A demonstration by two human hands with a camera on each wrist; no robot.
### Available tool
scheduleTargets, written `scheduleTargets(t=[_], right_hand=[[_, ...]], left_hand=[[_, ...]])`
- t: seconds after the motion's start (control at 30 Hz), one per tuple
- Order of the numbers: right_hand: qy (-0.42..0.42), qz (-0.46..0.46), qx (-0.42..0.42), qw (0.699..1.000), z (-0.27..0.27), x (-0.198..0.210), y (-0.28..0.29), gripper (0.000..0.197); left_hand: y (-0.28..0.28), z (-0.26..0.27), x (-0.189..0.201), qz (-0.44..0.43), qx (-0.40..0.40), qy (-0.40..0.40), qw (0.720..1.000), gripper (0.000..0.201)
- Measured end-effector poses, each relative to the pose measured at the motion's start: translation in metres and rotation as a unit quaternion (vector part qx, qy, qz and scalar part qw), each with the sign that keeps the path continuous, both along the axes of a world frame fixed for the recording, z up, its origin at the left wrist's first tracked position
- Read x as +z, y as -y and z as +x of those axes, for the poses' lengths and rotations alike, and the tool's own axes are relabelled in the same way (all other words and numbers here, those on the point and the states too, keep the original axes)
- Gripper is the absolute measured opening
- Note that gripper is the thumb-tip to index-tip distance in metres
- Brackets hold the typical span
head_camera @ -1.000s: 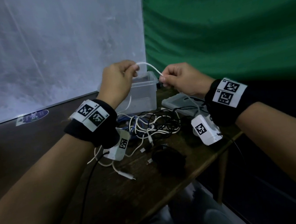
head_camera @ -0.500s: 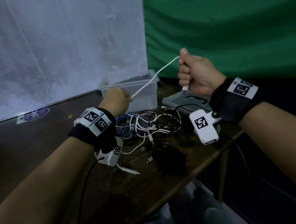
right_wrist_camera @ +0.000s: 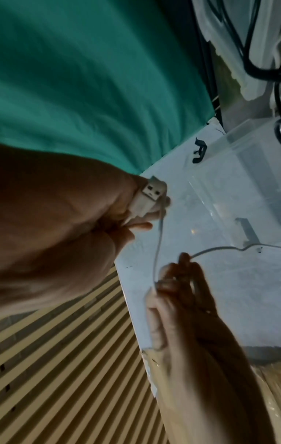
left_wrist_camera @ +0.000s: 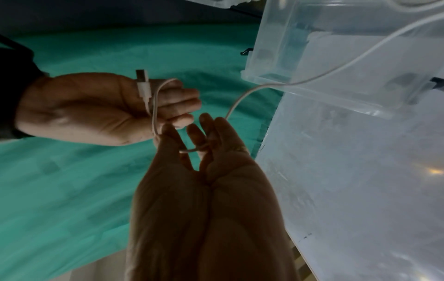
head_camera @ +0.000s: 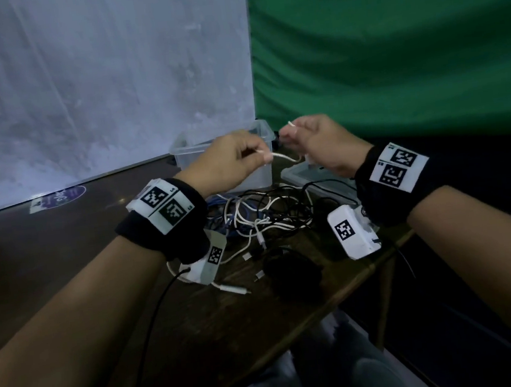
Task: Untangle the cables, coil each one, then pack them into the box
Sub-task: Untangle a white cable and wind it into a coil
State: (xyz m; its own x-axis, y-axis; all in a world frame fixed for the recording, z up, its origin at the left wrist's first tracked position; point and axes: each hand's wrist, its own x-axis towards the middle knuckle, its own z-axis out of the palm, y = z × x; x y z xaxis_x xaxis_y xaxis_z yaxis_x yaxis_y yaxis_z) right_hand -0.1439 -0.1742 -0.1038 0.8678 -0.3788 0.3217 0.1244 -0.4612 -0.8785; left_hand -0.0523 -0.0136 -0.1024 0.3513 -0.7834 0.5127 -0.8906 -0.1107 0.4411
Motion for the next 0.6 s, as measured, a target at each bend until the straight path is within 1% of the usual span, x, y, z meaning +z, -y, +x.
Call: scheduleTargets(t=[0.1, 0.17, 0.23, 0.33, 0.4, 0.47, 0.53, 0.6], right_hand=[[0.006, 0.054, 0.033, 0.998, 0.0, 0.0, -0.009, 0.019], [0.008, 0.04, 0.032, 0.999, 0.0, 0.001, -0.011, 0.022], [0.008, 0.033, 0.042, 0.999, -0.003, 0.002, -0.013, 0.027], [-0.022, 0.061, 0.101, 0.993, -0.009, 0.003, -0.018, 0.039], [-0.036, 0.088, 0.145, 0.985, -0.015, 0.004, -0.021, 0.04], [-0.022, 0.125, 0.167, 0.978, -0.017, 0.006, -0.021, 0.039], [0.003, 0.165, 0.161, 0.973, -0.018, 0.012, -0.021, 0.038], [0.03, 0.222, 0.144, 0.964, -0.019, 0.021, -0.022, 0.036]], left_hand=[[0.006, 0.001, 0.004, -0.062, -0.002, 0.025, 0.998, 0.014], [0.007, 0.002, 0.006, -0.089, 0.001, 0.036, 0.995, 0.013], [0.007, 0.005, 0.008, -0.108, 0.021, 0.045, 0.993, 0.015], [0.007, 0.01, 0.01, -0.112, 0.057, 0.045, 0.991, 0.017], [0.007, 0.01, 0.009, -0.1, 0.07, 0.029, 0.992, 0.016], [0.009, 0.009, 0.004, -0.072, 0.073, 0.011, 0.995, 0.016], [0.011, 0.008, -0.003, -0.025, 0.071, -0.006, 0.997, 0.015], [0.012, 0.007, -0.011, 0.04, 0.076, -0.007, 0.996, 0.014]])
